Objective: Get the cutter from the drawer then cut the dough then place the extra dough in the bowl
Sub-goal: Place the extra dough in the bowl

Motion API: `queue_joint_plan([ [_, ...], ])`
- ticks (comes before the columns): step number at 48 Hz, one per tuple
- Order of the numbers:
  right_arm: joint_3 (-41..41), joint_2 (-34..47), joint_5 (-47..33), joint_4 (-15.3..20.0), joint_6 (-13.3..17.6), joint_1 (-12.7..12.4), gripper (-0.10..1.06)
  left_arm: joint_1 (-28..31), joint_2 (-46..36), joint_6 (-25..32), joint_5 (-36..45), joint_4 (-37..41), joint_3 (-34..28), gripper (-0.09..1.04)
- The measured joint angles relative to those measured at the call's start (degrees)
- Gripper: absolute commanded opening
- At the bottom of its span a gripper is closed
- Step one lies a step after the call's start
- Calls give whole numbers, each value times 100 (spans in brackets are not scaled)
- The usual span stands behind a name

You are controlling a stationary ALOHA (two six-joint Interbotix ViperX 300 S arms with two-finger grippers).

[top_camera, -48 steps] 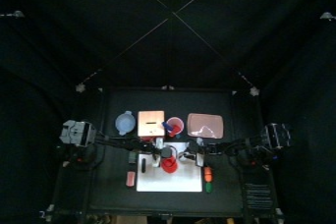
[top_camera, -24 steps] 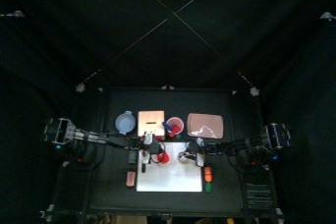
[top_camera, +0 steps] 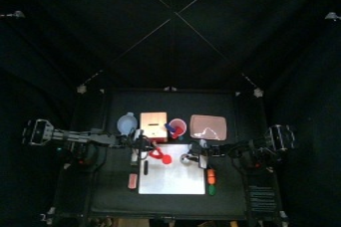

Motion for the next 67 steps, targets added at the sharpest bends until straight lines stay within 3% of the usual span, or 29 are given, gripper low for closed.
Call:
queue_joint_plan([
  [17,-18,0,18,0,0,-9,73,580,-1969,0,18,-26,932,45],
  [28,-105,26,141,-9,0,-9,73,1239,-2760,0,272,-9,1257,45],
  [41,-123,35,211,18,0,-9,73,2338,-2830,9,519,413,1521,45],
  [54,-123,35,211,9,0,-9,73,3032,-2830,18,510,545,2039,47],
  [62,-132,35,211,9,0,-9,73,3410,-2830,18,519,633,2312,54],
  [67,-132,35,211,9,0,-9,73,3551,-2830,-18,519,633,2364,64],
])
